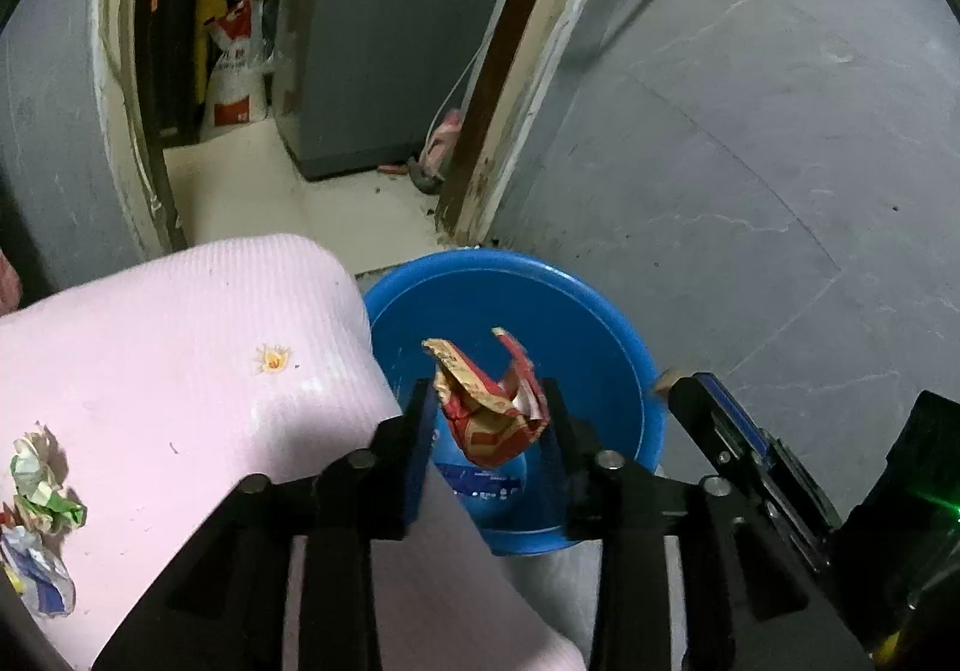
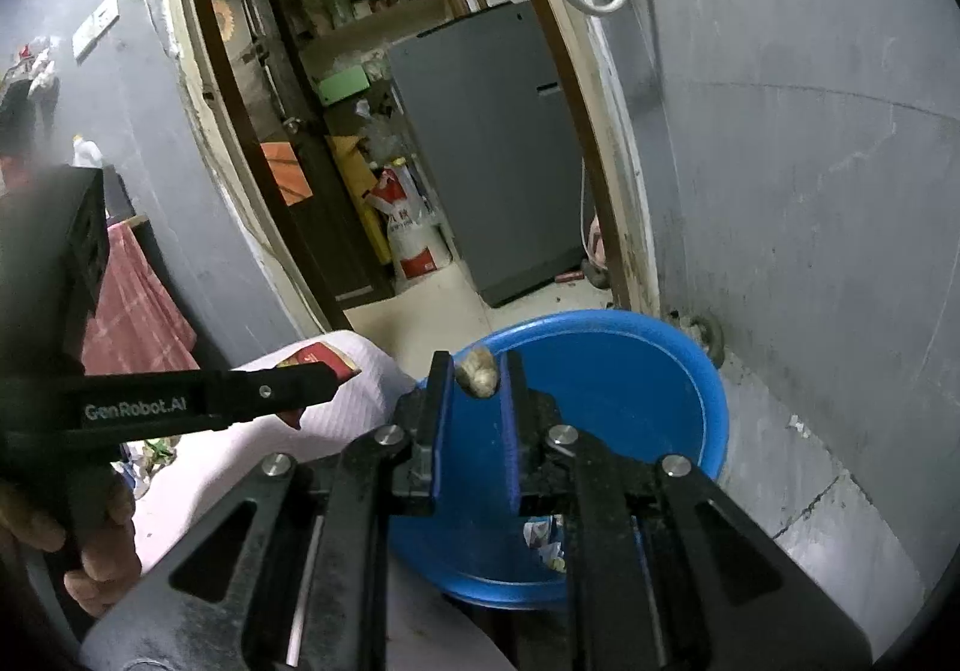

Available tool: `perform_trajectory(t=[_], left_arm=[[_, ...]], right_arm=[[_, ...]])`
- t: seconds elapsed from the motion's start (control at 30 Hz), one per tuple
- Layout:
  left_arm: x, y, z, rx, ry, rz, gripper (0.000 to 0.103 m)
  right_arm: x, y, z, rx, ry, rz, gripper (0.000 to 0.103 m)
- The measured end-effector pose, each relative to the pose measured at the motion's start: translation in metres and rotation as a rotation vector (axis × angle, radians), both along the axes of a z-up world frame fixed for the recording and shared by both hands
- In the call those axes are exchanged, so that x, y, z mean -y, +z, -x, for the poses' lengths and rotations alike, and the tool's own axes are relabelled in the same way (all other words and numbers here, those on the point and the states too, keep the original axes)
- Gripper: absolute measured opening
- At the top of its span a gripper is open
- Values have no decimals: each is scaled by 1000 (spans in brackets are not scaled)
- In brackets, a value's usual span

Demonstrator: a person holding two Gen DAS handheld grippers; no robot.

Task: Collect trash
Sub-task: 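Open the left gripper over the blue bucket to drop the red wrapper, then bring both grippers back over the remaining trash on the table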

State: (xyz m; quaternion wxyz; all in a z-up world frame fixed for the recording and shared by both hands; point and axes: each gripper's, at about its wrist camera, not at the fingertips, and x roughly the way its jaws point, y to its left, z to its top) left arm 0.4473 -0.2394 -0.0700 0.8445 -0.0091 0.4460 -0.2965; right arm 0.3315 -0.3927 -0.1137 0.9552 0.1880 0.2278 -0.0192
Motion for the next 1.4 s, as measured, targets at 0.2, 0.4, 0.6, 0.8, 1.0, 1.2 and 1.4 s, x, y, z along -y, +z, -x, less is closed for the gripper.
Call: perform_trajectory(t=[0.2,0.4,0.6,0.8,1.0,1.2,1.4], left_arm=[[-5,-4,1,-19,7,4,45],[-15,1,5,-21,23,24,48],[-32,23,18,58,69,77,60],[-64,56,40,199,113,146,79],[-92,80,65,342,163,150,100],[-127,98,89,469,230,123,101],[-164,100,110,507,296,120,101]], right_arm=[[4,-3,5,4,-12,-25,19],[7,2,10,28,-30,-36,29],[5,21,19,77,-37,-16,45],[-5,47,32,129,-31,19,67],[-23,72,42,174,-16,46,92],[-52,92,51,212,30,79,103],[-88,105,62,251,92,120,103]])
